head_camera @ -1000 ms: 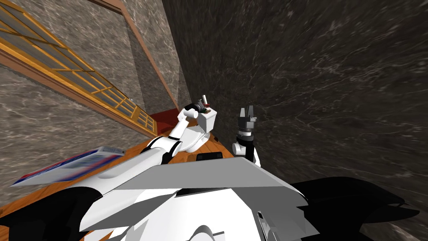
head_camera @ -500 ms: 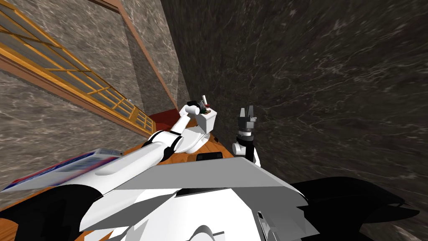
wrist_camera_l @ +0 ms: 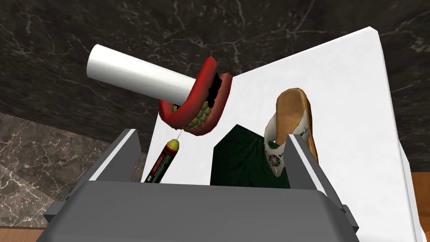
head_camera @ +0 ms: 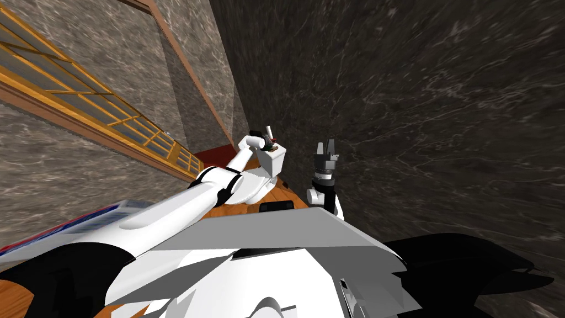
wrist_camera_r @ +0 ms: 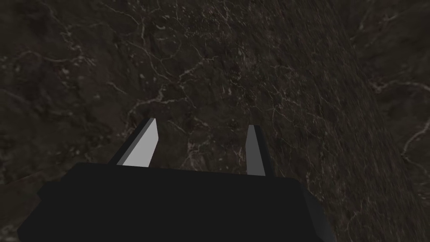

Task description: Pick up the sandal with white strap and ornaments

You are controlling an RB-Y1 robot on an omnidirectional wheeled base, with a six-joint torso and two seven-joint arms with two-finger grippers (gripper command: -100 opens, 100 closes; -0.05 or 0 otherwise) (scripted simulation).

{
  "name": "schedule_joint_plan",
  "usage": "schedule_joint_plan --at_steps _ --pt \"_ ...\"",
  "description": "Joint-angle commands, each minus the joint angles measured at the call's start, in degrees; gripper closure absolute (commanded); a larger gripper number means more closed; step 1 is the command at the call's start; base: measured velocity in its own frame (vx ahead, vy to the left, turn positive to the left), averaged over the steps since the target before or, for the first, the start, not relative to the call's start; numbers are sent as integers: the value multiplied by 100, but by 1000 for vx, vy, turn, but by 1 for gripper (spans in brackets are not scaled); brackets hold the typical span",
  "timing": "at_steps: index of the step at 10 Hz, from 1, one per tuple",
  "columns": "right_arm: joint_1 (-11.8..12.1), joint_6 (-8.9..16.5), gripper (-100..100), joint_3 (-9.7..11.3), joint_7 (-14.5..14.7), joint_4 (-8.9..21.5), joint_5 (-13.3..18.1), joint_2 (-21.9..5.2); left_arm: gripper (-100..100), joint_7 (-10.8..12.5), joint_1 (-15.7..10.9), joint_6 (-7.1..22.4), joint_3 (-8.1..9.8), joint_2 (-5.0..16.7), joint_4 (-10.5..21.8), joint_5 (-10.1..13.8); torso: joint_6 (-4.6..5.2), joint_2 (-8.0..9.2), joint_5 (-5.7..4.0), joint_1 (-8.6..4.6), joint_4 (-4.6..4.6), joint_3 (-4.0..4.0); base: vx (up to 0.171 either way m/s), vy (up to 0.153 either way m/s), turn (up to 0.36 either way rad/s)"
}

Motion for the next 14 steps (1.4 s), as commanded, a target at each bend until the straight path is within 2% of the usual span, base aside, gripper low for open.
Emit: schedule_joint_plan --at_steps 1,2,3,4,5,6,8,9,10,11,14 --pt "0 0 0 0 0 0 0 0 -100 196 -254 285 10 -28 286 72 0 0 0 0 0 0 46 24 -46" --pt "0 0 0 0 0 0 0 0 -100 196 -254 285 10 -28 390 72 1 -1 0 1 1 0 40 16 -21" --pt "0 0 0 0 0 0 0 0 -100 359 -455 510 22 -53 570 132 0 1 0 0 0 1 54 18 -31" --pt "0 0 0 0 0 0 0 0 -100 359 -455 510 22 -53 685 132 1 -3 -1 -1 0 -1 46 14 -22" --pt "0 0 0 0 0 0 0 0 -100 513 -641 722 35 -82 922 189 -1 -1 0 -1 0 -1 55 10 -33" --pt "0 0 0 0 0 0 0 0 -100 513 -641 722 35 -82 965 189 1 -3 -1 -3 0 -1 50 11 -22" --pt "0 0 0 0 0 0 0 0 -100 791 -961 1085 62 -153 1388 294 0 -5 0 -1 -1 -2 69 21 -50" --pt "0 0 0 0 0 0 0 0 -100 791 -961 1105 62 -153 1476 294 1 -9 0 0 -2 -5 55 19 -20" --pt "0 0 0 0 0 0 0 0 -100 915 -1096 1274 75 -194 1640 342 -1 -5 0 0 -2 -3 54 18 -25" --pt "0 0 0 0 0 0 0 0 -100 915 -1096 1274 75 -194 1704 342 0 -4 0 -1 -1 -2 40 12 -19" --pt "0 0 0 0 0 0 0 0 -100 1214 -1394 1681 110 -330 2237 459 0 -2 0 -1 0 -1 56 19 -45"
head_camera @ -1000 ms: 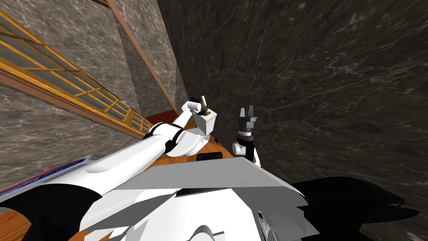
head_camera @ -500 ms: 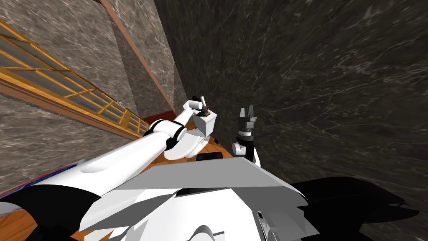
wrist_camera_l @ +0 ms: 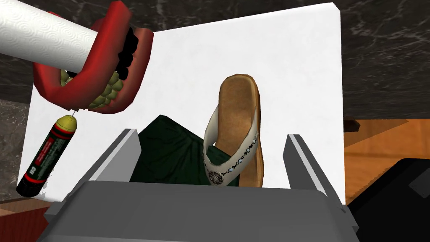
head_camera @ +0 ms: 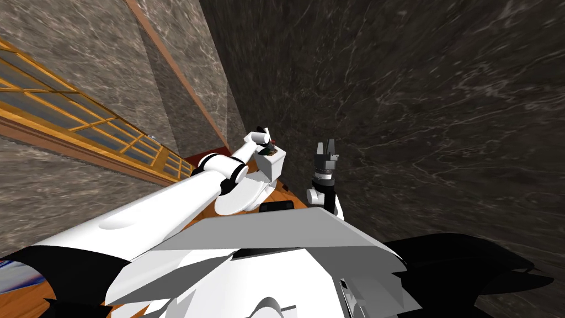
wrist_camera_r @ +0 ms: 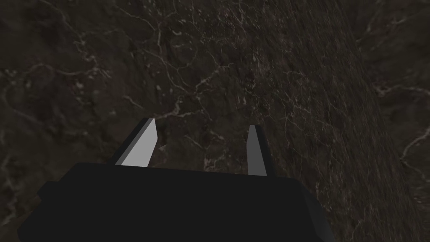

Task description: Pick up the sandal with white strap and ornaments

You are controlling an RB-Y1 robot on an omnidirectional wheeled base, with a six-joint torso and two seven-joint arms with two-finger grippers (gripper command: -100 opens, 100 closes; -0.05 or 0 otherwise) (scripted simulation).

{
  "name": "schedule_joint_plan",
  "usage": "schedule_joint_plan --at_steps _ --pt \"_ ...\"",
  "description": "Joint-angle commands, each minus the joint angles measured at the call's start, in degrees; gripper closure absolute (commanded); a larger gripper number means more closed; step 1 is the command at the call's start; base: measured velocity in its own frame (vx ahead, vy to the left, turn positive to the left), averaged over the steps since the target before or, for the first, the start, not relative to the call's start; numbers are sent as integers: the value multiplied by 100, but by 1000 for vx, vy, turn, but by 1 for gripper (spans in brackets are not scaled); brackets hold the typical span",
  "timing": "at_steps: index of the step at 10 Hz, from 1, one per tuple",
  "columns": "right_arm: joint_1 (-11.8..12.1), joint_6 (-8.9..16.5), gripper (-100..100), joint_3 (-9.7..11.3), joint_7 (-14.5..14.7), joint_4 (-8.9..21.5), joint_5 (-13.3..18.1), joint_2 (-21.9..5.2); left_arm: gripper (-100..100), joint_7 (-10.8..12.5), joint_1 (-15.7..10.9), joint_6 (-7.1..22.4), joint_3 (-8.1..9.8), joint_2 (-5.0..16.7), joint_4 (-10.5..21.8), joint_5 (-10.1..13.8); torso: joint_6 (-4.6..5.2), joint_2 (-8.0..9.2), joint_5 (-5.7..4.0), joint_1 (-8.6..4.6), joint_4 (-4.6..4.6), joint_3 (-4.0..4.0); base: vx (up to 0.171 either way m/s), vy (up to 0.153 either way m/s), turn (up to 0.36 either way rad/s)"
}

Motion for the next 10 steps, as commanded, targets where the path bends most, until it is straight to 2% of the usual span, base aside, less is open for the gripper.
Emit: schedule_joint_plan --at_steps 1,3,6,7,8,9,10 --pt "0 0 0 0 0 0 0 0 -100 47 -55 56 10 -32 177 32 0 0 0 0 0 0 48 13 -7" --pt "0 0 0 0 0 0 0 0 -100 227 -193 299 32 -148 518 101 0 6 -1 -3 1 3 61 19 -25" --pt "0 0 0 0 0 0 0 0 -100 240 -183 326 30 -141 462 95 -1 12 0 -2 2 6 29 12 -6" --pt "-1 0 0 0 0 0 0 0 0 232 -189 314 32 -142 482 98 -1 19 -1 -4 4 11 0 0 0" --pt "-1 0 0 0 0 0 0 0 -100 75 -86 342 182 13 443 116 -1 23 -1 -6 5 13 -3 -42 -113" --pt "-1 0 0 1 0 0 0 1 -100 -83 16 369 333 167 407 134 2 26 -4 -19 6 15 -18 -97 -180" --pt "-1 0 0 1 0 0 0 1 -100 -83 16 369 333 167 407 134 2 31 -7 -37 6 17 -9 -82 -40"
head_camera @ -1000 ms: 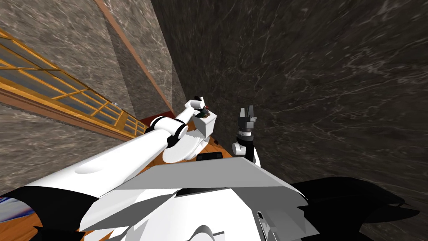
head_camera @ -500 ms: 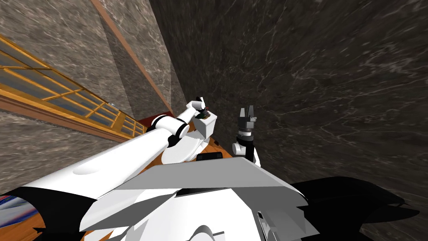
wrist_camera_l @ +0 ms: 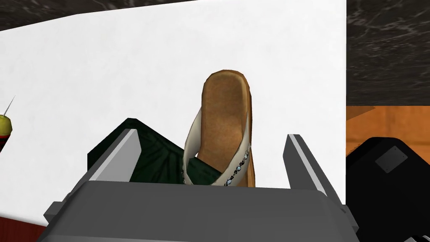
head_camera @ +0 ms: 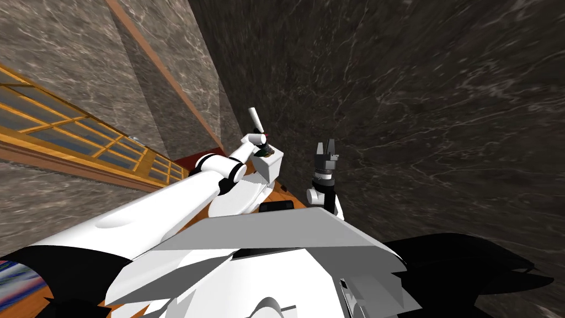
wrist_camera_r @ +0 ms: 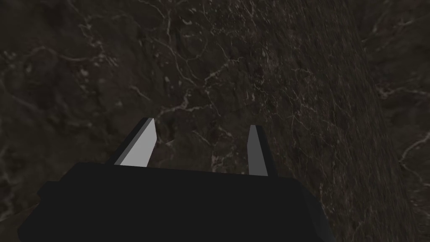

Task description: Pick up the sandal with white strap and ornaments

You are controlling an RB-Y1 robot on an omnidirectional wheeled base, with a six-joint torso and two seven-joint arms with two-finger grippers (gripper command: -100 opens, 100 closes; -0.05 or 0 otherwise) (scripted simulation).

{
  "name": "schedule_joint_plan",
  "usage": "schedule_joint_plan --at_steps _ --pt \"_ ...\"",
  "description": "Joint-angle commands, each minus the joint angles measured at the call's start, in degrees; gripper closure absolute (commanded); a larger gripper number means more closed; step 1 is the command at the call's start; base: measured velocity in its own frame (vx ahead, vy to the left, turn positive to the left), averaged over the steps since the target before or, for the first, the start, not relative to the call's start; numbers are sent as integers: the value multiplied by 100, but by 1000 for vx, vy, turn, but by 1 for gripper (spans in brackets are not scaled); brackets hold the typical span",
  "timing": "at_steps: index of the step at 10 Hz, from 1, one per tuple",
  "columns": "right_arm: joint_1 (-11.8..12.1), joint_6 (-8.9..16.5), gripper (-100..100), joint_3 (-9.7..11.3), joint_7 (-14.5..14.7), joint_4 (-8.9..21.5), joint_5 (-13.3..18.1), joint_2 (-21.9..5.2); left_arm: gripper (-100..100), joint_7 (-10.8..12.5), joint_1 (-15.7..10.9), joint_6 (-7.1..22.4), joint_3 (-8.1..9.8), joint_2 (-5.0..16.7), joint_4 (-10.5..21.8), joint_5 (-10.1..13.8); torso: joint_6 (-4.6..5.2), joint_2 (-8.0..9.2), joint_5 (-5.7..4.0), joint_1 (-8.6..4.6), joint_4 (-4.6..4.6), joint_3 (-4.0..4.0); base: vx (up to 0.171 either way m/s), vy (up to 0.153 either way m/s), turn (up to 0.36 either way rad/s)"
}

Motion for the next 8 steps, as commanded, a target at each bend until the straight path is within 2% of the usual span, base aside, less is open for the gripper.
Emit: schedule_joint_plan --at_steps 1,2,4,5,6,7,8 --pt "0 0 0 0 0 0 0 0 -100 -257 52 -47 197 184 92 48 0 0 0 0 0 0 -14 -72 -104" --pt "-1 0 0 0 0 0 0 0 -100 -415 154 -20 348 339 55 66 2 2 1 2 0 1 -30 -86 -193" --pt "0 0 0 0 0 0 0 0 -100 -415 154 -20 348 339 -37 66 0 6 1 4 2 4 -12 -51 6" --pt "0 0 0 0 0 0 0 0 -100 -415 154 -20 348 339 55 66 0 2 3 14 1 2 0 -8 4" --pt "0 0 0 -1 0 0 0 -1 -100 -573 256 7 499 493 18 84 0 -1 5 24 0 0 -2 -35 -138" --pt "0 0 0 0 0 0 0 -1 -100 -573 256 7 499 493 18 84 2 -1 4 17 -1 -1 -10 -41 -55" --pt "0 0 0 0 0 0 0 0 -100 -731 358 34 650 648 -18 102 -1 1 4 17 0 1 -10 -57 -78"
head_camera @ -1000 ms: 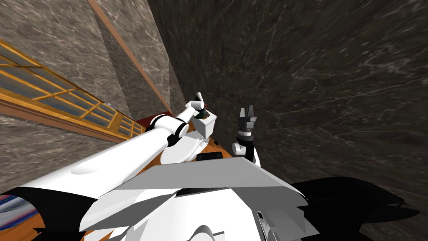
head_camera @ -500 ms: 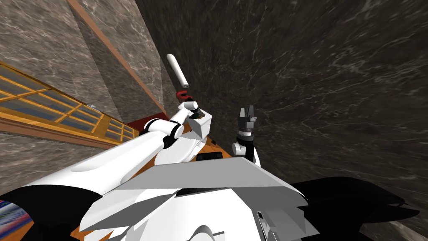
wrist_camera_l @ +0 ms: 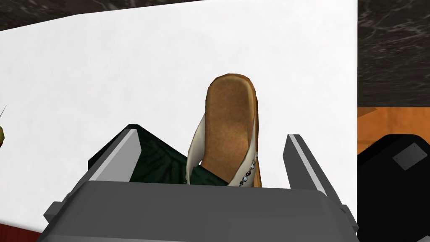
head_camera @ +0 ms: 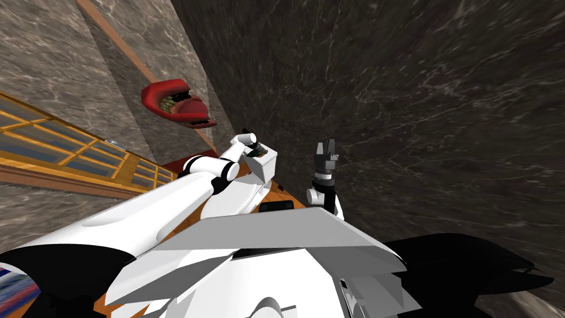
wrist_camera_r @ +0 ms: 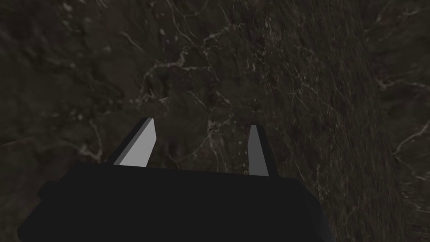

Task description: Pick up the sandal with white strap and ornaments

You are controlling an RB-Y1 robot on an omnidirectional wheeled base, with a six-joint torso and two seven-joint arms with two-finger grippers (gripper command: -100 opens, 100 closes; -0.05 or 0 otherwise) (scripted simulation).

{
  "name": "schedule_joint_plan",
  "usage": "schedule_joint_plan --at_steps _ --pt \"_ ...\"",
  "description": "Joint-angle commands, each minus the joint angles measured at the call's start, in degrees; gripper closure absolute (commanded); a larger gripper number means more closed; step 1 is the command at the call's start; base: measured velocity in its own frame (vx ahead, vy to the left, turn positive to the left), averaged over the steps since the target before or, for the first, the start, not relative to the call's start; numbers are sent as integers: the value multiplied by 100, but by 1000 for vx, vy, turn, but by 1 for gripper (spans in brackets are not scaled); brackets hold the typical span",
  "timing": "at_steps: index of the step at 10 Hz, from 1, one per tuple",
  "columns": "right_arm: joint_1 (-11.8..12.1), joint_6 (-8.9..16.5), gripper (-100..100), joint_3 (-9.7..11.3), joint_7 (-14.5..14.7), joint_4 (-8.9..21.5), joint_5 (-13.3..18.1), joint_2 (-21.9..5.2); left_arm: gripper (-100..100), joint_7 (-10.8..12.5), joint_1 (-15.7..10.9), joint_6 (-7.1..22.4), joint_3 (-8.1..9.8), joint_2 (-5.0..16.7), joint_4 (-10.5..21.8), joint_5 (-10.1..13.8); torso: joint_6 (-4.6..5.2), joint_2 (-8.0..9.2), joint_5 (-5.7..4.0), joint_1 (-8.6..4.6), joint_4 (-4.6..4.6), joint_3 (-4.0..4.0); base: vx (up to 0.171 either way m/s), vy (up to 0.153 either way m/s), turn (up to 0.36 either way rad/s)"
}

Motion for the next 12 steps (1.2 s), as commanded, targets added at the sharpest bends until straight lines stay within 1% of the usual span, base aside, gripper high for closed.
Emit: schedule_joint_plan --at_steps 1,3,4,5,7,8,9,10,12 --pt "0 0 0 0 0 0 0 0 -100 -226 186 44 215 210 -105 9 0 0 0 0 0 0 -23 -102 -184" --pt "0 0 0 0 0 0 0 0 -100 -226 186 44 215 210 -105 9 0 2 -4 -15 1 1 -3 -66 -9" --pt "1 0 0 0 0 0 0 0 -100 -384 288 70 365 365 -141 27 -1 -2 -1 0 0 -1 1 -47 -102" --pt "0 0 0 0 0 0 0 0 -100 -384 288 70 365 365 -141 27 1 -2 0 1 -1 -2 1 -39 -61" --pt "0 0 0 0 0 0 0 0 -100 -700 492 124 667 674 -215 62 1 0 -1 -2 0 0 -8 -80 -146" --pt "0 0 0 0 0 0 0 0 -100 -700 492 124 667 674 -215 62 2 0 -4 -16 0 0 -7 -79 -40" --pt "0 0 0 0 0 0 0 0 -100 -624 549 172 630 635 -371 40 -1 2 -3 -10 1 1 -5 -28 10" --pt "0 0 0 -1 0 0 0 0 100 -618 575 211 634 639 -420 37 0 1 0 4 1 1 -1 -6 -2" --pt "1 0 0 -1 0 0 0 -1 100 -619 574 216 632 626 -412 41 -9 -5 2 23 4 -1 -1 -3 -3"
